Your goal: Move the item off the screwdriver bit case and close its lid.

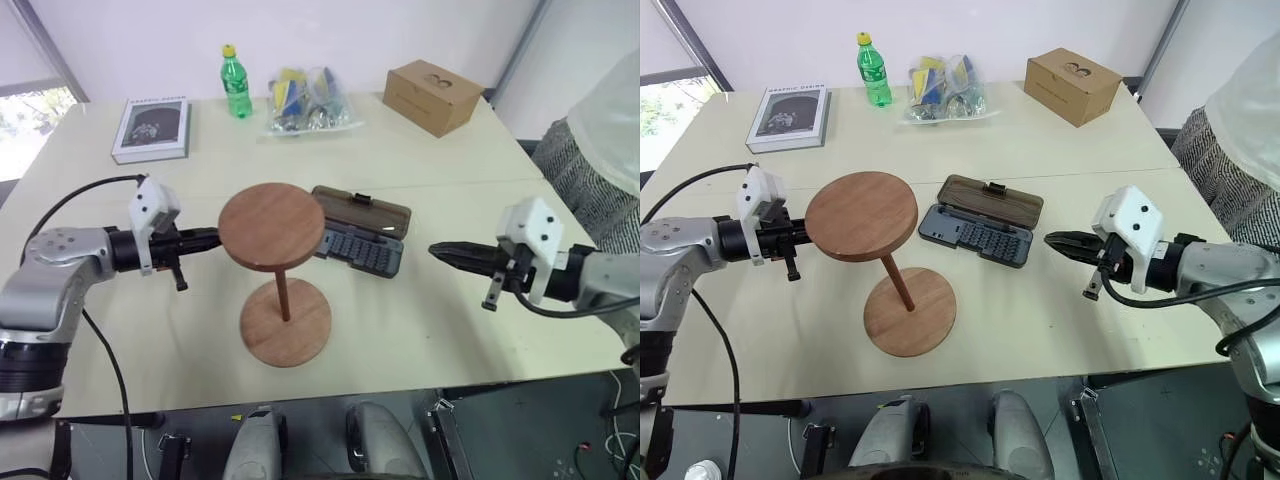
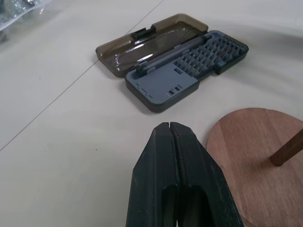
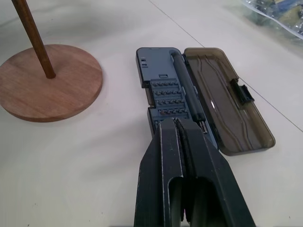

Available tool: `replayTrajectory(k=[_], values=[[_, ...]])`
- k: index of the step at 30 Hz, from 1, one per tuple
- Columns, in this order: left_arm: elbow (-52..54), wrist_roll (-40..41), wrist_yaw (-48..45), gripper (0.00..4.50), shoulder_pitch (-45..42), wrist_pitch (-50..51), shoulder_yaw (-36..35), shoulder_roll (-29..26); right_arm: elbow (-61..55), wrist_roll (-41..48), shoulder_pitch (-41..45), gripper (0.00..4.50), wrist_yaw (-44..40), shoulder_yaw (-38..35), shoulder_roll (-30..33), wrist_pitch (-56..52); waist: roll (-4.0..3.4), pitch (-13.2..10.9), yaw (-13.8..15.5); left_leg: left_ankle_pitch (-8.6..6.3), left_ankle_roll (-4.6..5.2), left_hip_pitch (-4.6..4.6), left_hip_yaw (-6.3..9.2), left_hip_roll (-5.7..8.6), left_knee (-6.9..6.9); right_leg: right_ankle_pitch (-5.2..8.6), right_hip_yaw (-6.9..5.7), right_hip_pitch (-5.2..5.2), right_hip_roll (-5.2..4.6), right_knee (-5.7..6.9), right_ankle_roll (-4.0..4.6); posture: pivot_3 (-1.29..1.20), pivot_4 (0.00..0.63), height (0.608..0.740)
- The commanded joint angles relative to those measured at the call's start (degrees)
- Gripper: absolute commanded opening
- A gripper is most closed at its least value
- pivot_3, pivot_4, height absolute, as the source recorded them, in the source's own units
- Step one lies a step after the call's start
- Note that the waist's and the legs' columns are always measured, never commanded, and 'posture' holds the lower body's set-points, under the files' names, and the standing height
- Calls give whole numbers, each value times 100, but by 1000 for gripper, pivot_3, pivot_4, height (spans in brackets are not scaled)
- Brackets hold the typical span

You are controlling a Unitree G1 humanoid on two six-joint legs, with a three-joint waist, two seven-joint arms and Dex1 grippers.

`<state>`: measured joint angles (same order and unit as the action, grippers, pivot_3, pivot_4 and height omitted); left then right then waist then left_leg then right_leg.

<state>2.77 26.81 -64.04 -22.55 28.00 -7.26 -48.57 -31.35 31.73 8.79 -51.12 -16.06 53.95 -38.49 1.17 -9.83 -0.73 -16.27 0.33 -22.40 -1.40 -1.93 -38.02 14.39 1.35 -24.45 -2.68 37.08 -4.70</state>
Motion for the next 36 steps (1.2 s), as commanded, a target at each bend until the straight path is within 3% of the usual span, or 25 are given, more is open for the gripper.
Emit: replayTrajectory(k=[1,36], values=[[107,41,-35,0,-18,-30,-64,-65,-135,58,26,30,-4,-135,80,50,0,0,0,0,0,0,0,0,0,0,0,0,0,0,0,0,150,740],[306,229,-401,0,6,303,63,-89,-246,149,7,30,203,56,-4,-1,0,0,3,0,0,0,0,0,0,0,0,0,0,0,0,0,150,740]])
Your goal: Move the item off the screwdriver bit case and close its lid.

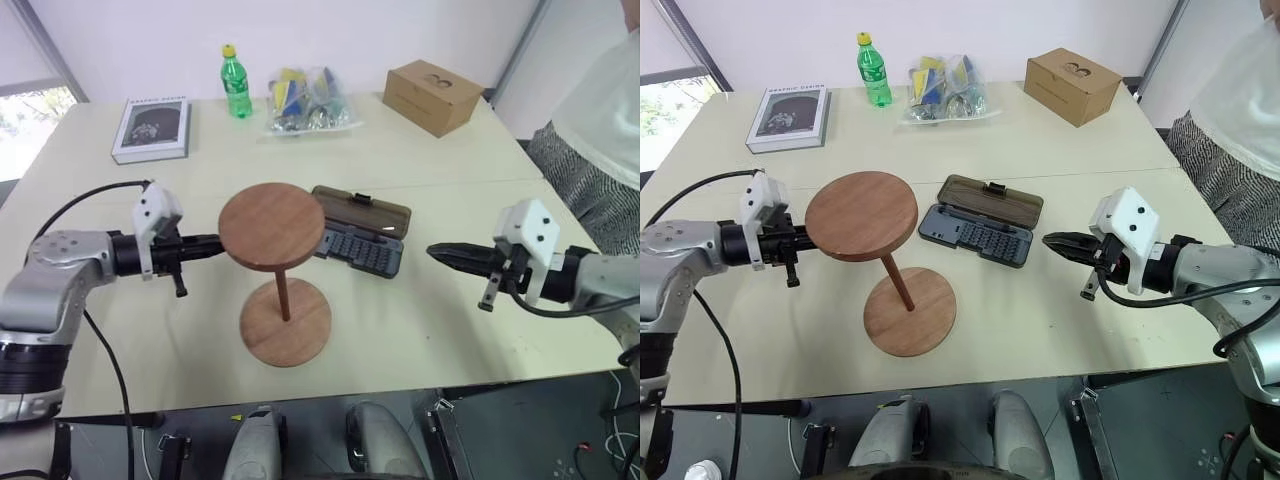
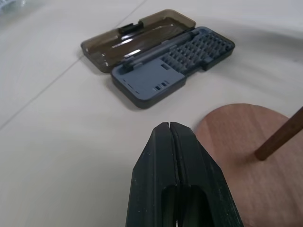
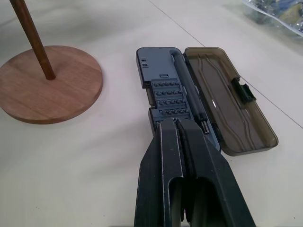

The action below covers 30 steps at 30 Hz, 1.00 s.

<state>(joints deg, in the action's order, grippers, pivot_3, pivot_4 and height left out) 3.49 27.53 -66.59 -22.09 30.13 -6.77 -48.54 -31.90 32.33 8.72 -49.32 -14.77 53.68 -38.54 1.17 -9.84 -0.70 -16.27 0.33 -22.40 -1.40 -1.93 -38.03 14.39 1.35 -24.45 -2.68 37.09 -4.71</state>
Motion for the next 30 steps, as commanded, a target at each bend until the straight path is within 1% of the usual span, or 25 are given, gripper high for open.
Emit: replayTrajectory(k=[1,5,11,19,21,22,24,29,30], values=[[304,207,-204,0,-38,145,54,-96,-189,81,11,30,21,-55,21,8,0,0,0,0,0,0,0,0,0,0,0,0,0,0,0,0,150,740],[511,244,-444,0,-29,230,248,-162,-176,73,57,30,37,23,-3,14,1,-1,-1,0,0,0,0,0,0,0,0,0,0,0,0,0,150,740],[545,205,-693,0,-48,180,398,-304,-191,73,106,30,62,101,-7,19,1,-1,-4,0,0,0,0,0,0,0,0,0,1,0,1,0,150,740],[397,143,-520,0,-186,202,418,-268,-224,56,86,30,105,118,-6,45,1,-1,1,0,0,-1,0,0,0,1,0,0,1,0,1,0,150,740],[358,189,-463,540,-237,293,385,-264,-203,43,91,0,91,119,9,61,1,-1,-4,0,0,0,0,0,0,1,0,0,1,0,1,0,150,740],[351,208,-443,883,-254,327,376,-265,-196,42,93,0,84,117,13,65,1,-1,-3,0,0,0,0,0,0,1,0,0,1,0,1,0,150,740],[362,219,-432,1801,-265,351,376,-274,-180,34,105,0,72,125,17,74,1,-1,-1,0,0,0,0,0,0,0,0,0,2,0,0,0,150,740],[578,333,-499,4406,-199,427,374,-319,-138,16,127,0,34,142,28,97,1,-1,-2,0,0,0,0,0,-1,0,0,0,1,0,0,0,150,740],[631,379,-511,4465,-194,457,362,-315,-132,15,131,0,27,144,31,97,1,-1,-2,0,0,0,0,0,-1,0,0,0,1,1,0,0,150,740]])
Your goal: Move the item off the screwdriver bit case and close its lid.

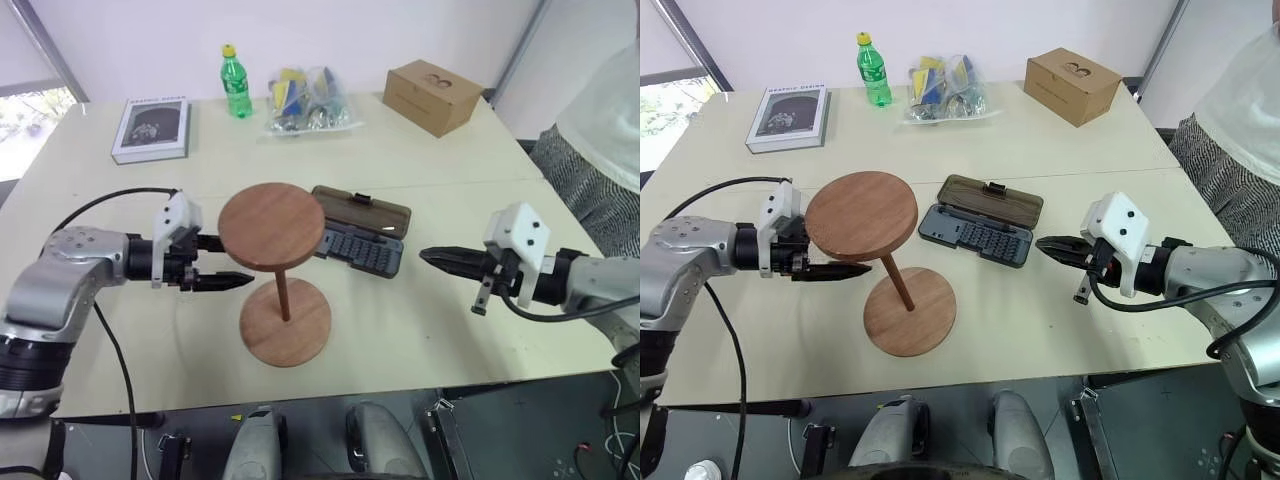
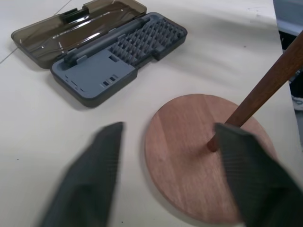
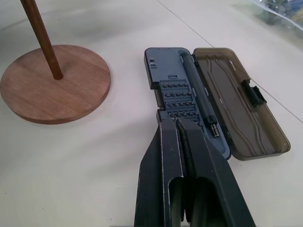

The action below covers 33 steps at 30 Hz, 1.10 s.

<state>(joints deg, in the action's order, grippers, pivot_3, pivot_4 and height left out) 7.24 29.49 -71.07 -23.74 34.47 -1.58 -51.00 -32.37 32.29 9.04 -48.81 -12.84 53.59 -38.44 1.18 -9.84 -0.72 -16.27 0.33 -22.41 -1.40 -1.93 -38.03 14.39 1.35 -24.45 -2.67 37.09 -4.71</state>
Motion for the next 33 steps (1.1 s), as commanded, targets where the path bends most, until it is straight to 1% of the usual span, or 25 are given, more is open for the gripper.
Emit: replayTrajectory(k=[1,5,12,18,25,27,28,32,33], values=[[329,237,-77,4465,-27,43,-171,-56,-75,17,108,0,-33,-46,48,87,0,0,0,0,0,0,0,0,0,0,0,0,0,0,0,0,150,740],[716,503,-120,4465,101,69,-203,-7,-40,-12,140,0,-57,-23,73,90,0,0,-3,0,0,0,0,0,0,0,1,0,-1,0,0,0,150,740],[847,487,-270,4465,56,-78,100,47,-26,-61,189,0,-68,7,92,91,0,0,3,0,0,0,-1,0,-1,0,1,0,0,0,0,0,150,740],[644,201,-65,4465,-369,-323,613,677,-82,-104,185,0,-40,5,107,68,1,0,17,0,0,-3,0,2,-6,0,1,1,0,-1,0,0,150,740],[408,-160,57,4465,-500,-638,1036,1199,-155,-125,153,0,31,-4,99,42,1,0,-6,0,0,0,1,2,-6,-1,3,1,3,1,-2,0,150,740],[338,-222,36,3948,-505,-705,1066,1247,-171,-131,128,0,57,-20,93,39,1,0,-1,0,0,0,1,2,-6,-1,3,1,3,1,-2,0,150,740],[314,-239,26,3592,-507,-726,1068,1257,-175,-133,122,0,67,-22,91,37,1,0,2,0,0,0,1,2,-6,-1,3,1,3,1,-2,0,150,740],[282,-259,-27,1579,-508,-777,1053,1228,-213,-156,66,0,124,-23,74,41,1,0,6,0,0,-1,1,2,-6,-1,3,1,2,1,-2,0,150,740],[284,-261,-34,1001,-507,-778,1044,1221,-220,-161,61,0,134,-17,70,44,1,0,5,0,0,-1,1,2,-6,-1,3,1,2,1,-2,0,150,740]])
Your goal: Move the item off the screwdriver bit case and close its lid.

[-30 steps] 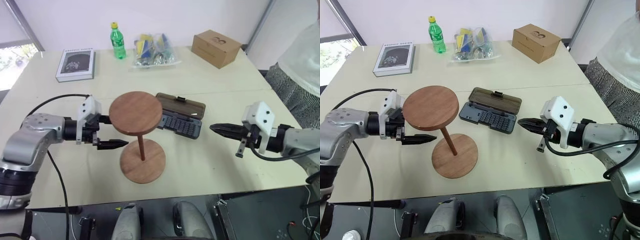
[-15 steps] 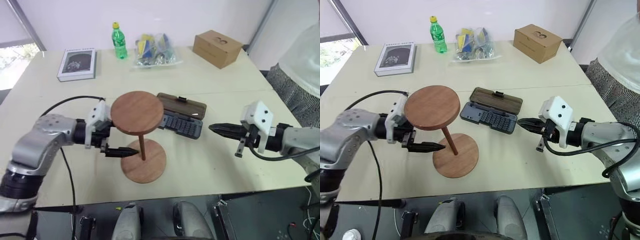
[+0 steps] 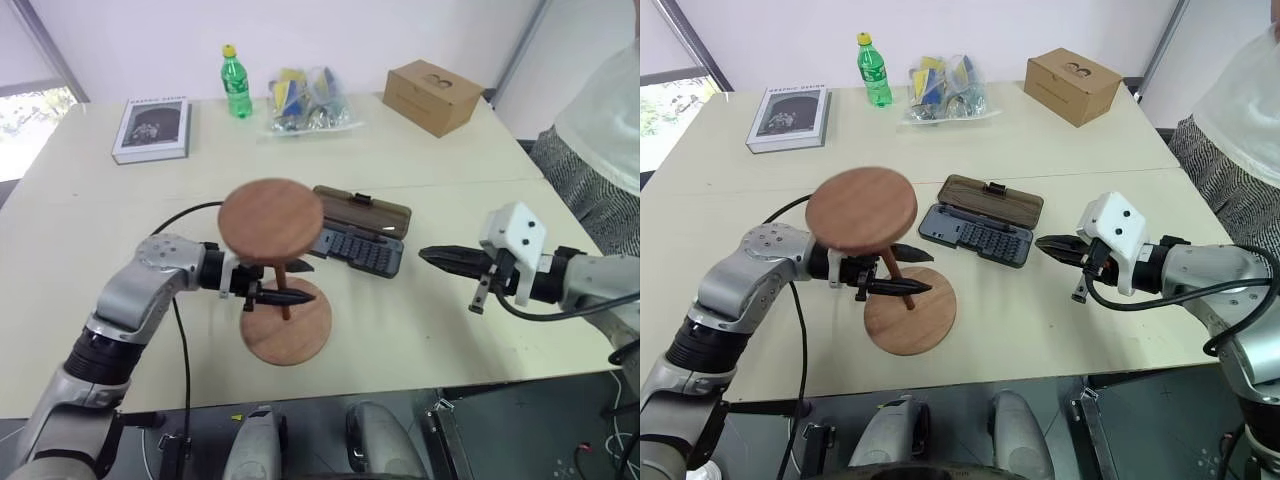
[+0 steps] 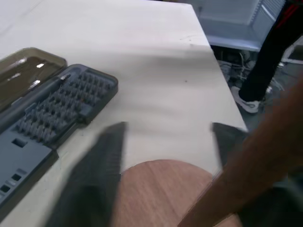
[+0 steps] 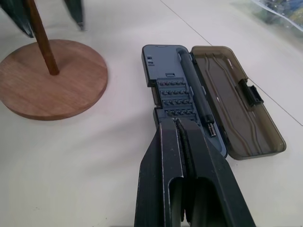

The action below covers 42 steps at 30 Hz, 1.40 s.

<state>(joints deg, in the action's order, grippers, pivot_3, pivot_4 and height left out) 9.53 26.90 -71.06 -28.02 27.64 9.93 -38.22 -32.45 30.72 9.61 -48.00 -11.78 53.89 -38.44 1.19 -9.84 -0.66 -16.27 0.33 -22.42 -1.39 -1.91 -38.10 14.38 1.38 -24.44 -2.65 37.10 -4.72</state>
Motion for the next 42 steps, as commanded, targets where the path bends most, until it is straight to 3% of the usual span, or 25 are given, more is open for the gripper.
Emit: replayTrajectory(k=[1,2,12,22,31,36,42], values=[[65,1,-29,471,-78,-82,-124,-69,-214,-13,2,0,65,-113,33,50,0,0,-1,0,0,0,0,0,0,0,0,0,0,0,0,0,150,740],[73,5,-21,38,-77,-69,-142,-80,-213,-19,0,0,75,-104,29,56,0,0,-3,0,0,0,0,0,0,0,0,0,0,0,0,0,150,740],[157,44,633,89,-87,65,-684,-116,-188,-47,41,0,107,35,-33,99,0,0,-8,0,0,0,1,-1,0,0,0,0,0,0,0,0,150,740],[-1379,-1469,3476,89,282,-1023,-2161,-222,199,-204,361,0,-62,488,-181,412,0,0,-5,0,0,0,1,-1,0,-1,-1,0,-2,-1,-2,0,150,740],[-2848,-2078,6544,89,291,-1669,-3335,253,652,-400,851,0,-315,957,-366,712,2,1,-21,0,0,5,1,-4,0,-3,-2,0,-5,8,-2,0,150,740],[-3273,-1899,7299,89,332,-1822,-3775,512,643,-428,852,0,-310,995,-387,726,-1,6,-24,0,-1,9,2,-5,1,-4,-2,0,-11,12,-1,0,150,740],[-3697,-1500,7550,89,255,-1773,-4039,841,558,-465,800,0,-253,985,-435,678,-25,24,-19,0,-1,16,1,-4,2,-5,-1,3,-14,16,0,0,150,740]])
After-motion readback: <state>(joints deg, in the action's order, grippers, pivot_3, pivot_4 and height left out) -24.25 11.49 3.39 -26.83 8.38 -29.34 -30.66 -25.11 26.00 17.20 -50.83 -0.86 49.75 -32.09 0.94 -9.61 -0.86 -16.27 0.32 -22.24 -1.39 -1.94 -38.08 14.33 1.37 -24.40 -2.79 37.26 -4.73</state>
